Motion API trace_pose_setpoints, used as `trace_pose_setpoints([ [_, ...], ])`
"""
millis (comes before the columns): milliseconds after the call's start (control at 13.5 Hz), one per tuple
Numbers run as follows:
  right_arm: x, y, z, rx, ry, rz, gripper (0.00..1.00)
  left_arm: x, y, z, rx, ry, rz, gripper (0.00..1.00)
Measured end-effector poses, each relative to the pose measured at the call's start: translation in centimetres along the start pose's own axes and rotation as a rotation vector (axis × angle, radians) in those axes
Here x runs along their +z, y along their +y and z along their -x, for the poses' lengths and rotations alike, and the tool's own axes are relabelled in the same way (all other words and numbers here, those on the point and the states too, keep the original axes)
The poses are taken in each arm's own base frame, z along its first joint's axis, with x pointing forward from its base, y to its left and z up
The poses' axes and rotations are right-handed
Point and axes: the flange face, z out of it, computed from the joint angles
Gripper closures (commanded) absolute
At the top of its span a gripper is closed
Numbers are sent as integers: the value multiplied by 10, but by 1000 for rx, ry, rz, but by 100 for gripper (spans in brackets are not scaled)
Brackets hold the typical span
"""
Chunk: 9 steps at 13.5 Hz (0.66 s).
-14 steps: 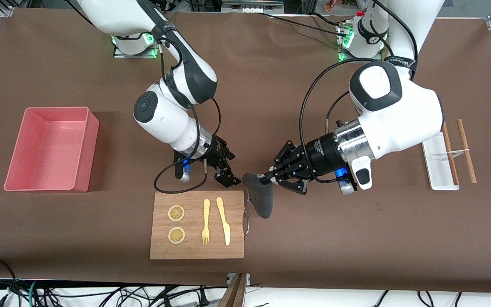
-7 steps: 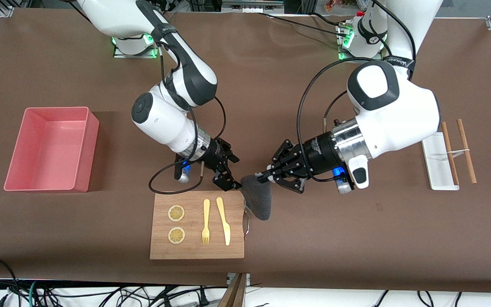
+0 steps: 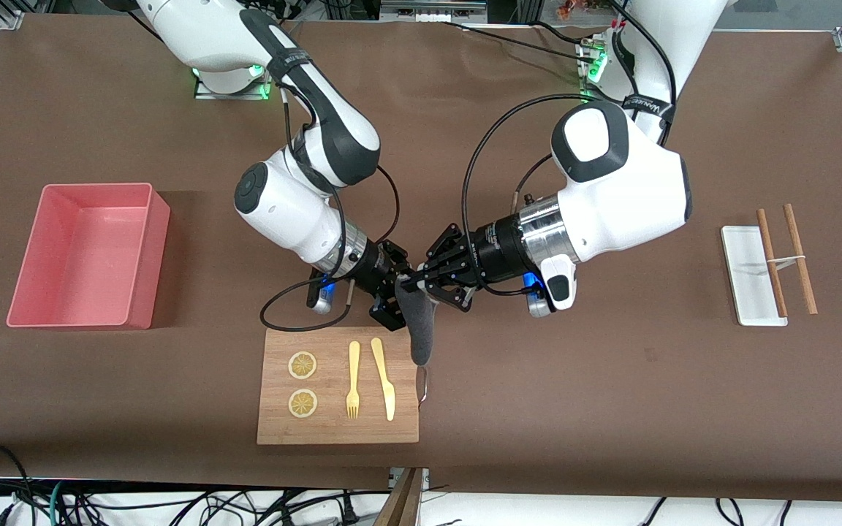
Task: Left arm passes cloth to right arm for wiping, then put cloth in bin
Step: 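Grasp the cloth with the right gripper beside the left gripper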
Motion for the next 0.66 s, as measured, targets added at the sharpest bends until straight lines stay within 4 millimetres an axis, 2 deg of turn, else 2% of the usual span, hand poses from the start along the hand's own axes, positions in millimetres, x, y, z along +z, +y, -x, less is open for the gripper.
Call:
trace_pose_setpoints([
  [74, 0, 0, 0, -1, -1, 1, 86, 0, 0, 0, 0, 0, 0, 100],
  [148, 1, 1, 1, -4, -1, 2, 100, 0, 0, 0, 0, 0, 0, 100],
  [665, 8, 4, -3, -82, 3, 12, 100, -2, 2, -2, -1, 3, 4, 100],
])
